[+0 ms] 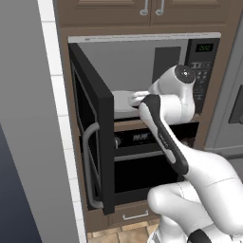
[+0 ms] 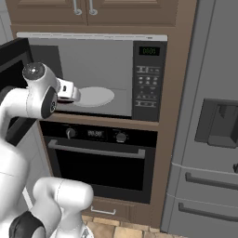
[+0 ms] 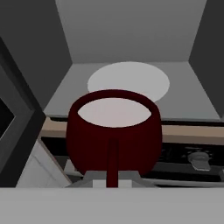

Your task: Pick the mug from the counter and place it inside the microwave. Then close the microwave.

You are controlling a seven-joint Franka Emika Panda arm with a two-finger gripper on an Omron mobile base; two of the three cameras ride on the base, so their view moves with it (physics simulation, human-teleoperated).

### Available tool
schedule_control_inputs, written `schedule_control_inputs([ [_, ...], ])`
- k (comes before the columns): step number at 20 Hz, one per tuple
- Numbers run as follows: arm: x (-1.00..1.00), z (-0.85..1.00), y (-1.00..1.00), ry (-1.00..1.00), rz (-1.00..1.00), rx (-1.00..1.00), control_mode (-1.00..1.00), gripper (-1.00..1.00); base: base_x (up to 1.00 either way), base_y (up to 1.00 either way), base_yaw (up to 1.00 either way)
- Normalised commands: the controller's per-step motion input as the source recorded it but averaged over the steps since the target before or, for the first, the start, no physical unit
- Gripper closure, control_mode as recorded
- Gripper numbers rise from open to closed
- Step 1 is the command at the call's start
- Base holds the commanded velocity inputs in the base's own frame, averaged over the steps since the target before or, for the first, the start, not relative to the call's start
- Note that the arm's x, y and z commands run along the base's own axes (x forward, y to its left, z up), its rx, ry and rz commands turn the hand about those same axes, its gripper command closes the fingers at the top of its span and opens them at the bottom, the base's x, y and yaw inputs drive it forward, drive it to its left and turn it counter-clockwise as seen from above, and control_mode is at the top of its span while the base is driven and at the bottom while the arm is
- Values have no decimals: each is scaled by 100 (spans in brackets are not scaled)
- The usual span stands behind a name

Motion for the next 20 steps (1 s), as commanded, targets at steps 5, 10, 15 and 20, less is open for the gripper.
schedule_control_inputs([
  [5, 41, -4, 0, 0, 8, 0, -100, 100, 0, 0, 0],
  [10, 47, -16, 0, 0, 7, 0, -100, 100, 0, 0, 0],
  [15, 44, -31, 0, 0, 1, 0, -100, 100, 0, 0, 0],
  [20, 44, -21, 0, 0, 0, -3, -100, 100, 0, 0, 0],
])
